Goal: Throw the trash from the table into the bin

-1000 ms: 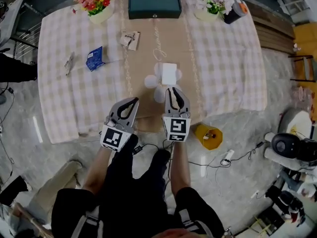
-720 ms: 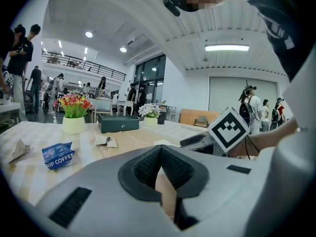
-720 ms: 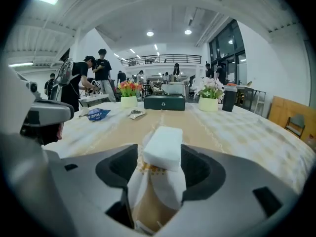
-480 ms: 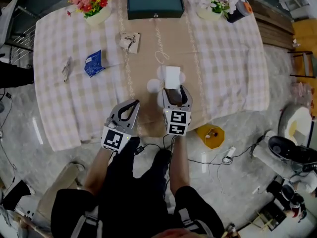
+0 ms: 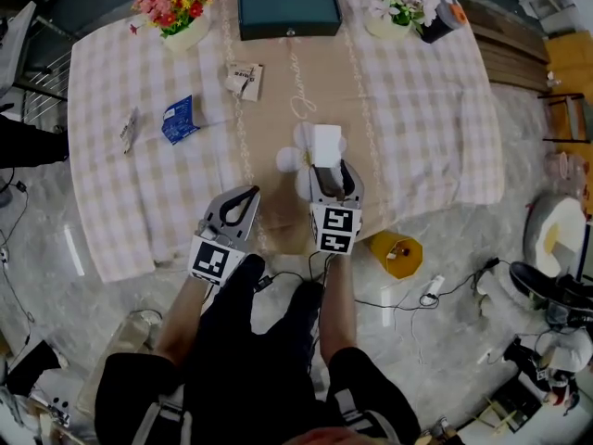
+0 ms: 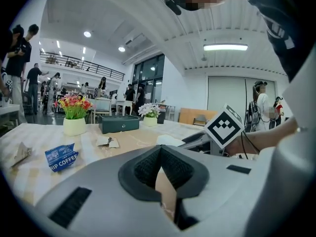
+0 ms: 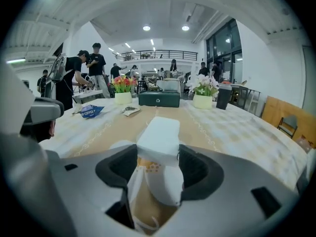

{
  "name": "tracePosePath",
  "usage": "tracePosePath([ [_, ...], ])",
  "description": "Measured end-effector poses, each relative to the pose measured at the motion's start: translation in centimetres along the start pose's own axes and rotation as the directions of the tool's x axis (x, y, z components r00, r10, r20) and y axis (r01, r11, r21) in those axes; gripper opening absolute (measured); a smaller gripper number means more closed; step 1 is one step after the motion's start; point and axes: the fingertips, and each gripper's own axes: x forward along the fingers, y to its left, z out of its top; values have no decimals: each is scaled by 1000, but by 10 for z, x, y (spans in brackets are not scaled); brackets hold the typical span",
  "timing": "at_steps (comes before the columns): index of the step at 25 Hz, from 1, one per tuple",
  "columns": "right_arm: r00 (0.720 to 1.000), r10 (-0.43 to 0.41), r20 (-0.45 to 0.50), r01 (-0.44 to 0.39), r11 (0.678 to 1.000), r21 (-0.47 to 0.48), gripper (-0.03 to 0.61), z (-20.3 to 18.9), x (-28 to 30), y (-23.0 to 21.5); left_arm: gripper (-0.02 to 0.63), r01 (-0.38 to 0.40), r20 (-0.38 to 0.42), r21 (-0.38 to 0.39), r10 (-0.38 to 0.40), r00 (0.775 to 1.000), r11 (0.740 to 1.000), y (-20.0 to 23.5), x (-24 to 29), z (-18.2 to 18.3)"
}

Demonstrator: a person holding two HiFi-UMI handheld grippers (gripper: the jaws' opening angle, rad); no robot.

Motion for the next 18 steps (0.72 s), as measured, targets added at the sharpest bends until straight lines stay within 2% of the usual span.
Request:
tracePosePath([
  [10, 997, -12, 71, 10, 1000, 28, 270, 8, -71, -30, 3, 14, 19, 48, -15, 1000, 999, -50, -2, 28],
  [18, 987, -110, 114, 102, 992, 77, 270, -19, -150, -96, 3, 106, 24, 76, -108, 994, 991, -134, 21, 39],
])
